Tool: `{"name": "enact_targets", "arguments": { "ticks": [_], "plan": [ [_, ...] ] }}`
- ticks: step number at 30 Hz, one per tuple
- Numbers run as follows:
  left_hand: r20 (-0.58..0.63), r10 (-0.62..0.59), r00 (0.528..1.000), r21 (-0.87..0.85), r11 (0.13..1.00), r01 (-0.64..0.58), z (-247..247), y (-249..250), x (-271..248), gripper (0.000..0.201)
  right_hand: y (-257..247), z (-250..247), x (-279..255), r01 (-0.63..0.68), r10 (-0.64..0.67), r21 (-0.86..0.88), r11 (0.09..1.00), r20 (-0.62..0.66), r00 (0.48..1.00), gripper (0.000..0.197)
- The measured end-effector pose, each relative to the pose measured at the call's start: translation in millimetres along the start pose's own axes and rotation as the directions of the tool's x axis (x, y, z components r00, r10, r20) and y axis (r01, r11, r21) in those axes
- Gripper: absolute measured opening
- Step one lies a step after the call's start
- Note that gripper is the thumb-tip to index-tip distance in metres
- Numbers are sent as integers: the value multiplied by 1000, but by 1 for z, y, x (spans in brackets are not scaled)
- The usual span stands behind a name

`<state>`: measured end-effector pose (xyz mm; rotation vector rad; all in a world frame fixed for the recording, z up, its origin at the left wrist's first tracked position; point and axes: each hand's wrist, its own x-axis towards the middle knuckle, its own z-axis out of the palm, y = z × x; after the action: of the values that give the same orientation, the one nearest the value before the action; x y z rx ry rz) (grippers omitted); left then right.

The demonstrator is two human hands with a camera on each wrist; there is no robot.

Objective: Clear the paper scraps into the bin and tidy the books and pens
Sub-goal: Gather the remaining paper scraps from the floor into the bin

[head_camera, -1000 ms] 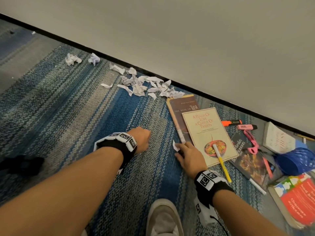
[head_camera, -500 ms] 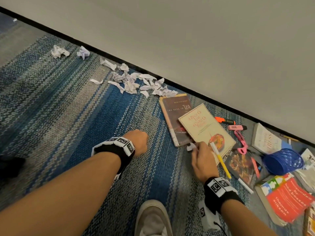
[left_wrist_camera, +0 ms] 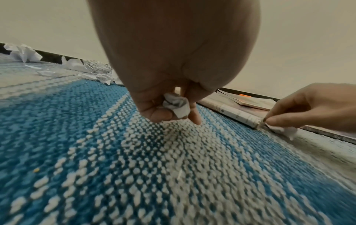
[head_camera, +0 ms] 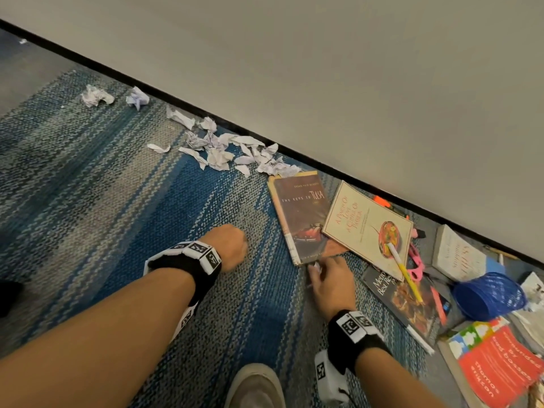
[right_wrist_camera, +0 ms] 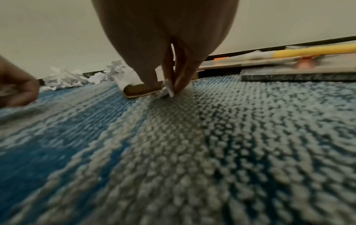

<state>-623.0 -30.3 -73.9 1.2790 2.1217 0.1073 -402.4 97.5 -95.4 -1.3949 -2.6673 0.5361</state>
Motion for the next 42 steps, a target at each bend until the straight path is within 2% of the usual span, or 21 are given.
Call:
{"name": "enact_targets", "arguments": {
  "ticks": [5, 9, 11, 13, 16, 18, 20, 22, 24, 26, 28, 30, 33, 36, 38, 41, 42],
  "plan": [
    [-11, -83, 996, 43, 996, 83, -17, 4, 8, 31, 2, 9, -2, 136, -136, 26, 990, -2, 991, 3],
    [-20, -59, 998, 60, 996, 60, -40, 21, 14, 26, 2, 4, -1, 215, -211, 139, 967, -44, 976, 7],
    [-23, -60, 998, 37, 997, 61, -54, 27, 18, 16, -9, -9, 12, 196, -189, 228, 954, -52, 981, 5],
    [15, -73, 997, 17, 997, 72, -73, 33, 18, 14, -31, -30, 31, 114, -119, 375, 920, -10, 993, 8],
    [33, -72, 997, 117, 991, 68, -114, 38, 22, 19, -65, -56, 72, -33, 13, 584, 811, 39, 999, 12],
    [-17, -63, 998, 212, 975, 65, -145, 38, 25, 18, -82, -64, 103, -54, 48, 687, 725, 28, 998, 15],
    [-52, -39, 998, 331, 942, 54, -176, 29, 28, 20, -97, -69, 131, -57, 73, 723, 688, 9, 997, 13],
    [-12, -24, 1000, 433, 901, 26, -201, 15, 29, 20, -107, -62, 157, -106, 87, 652, 751, 62, 994, 9],
    [66, -39, 997, 524, 851, -1, -223, 3, 32, 14, -114, -53, 177, -214, 112, 534, 818, 218, 970, 22],
    [70, -54, 996, 595, 803, 1, -242, -4, 34, 19, -122, -51, 188, -242, 102, 378, 894, 354, 930, 23],
    [14, -17, 1000, 571, 821, 6, -258, -8, 35, 23, -141, -63, 191, -158, 63, 212, 964, 397, 916, 24],
    [-15, 11, 1000, 504, 864, -2, -266, -14, 31, 24, -163, -78, 194, -18, -7, 57, 998, 406, 914, 29],
    [3, -16, 1000, 479, 878, 13, -269, -27, 33, 22, -183, -93, 203, 152, -101, -137, 979, 325, 940, 25],
    [90, -88, 992, 569, 822, 21, -262, -47, 48, 22, -180, -80, 211, 276, -219, -272, 922, 223, 950, 30],
    [84, -117, 990, 590, 806, 45, -246, -65, 64, 36, -174, -60, 212, 299, -246, -307, 904, 198, 949, 35],
    [-48, -166, 985, 496, 852, 168, -203, -80, 86, 91, -160, -25, 213, 230, -185, -325, 917, 164, 969, 68],
    [-103, -199, 975, 455, 862, 224, -185, -83, 94, 103, -156, -13, 216, 203, -165, -334, 920, 140, 976, 77]
  ]
}}
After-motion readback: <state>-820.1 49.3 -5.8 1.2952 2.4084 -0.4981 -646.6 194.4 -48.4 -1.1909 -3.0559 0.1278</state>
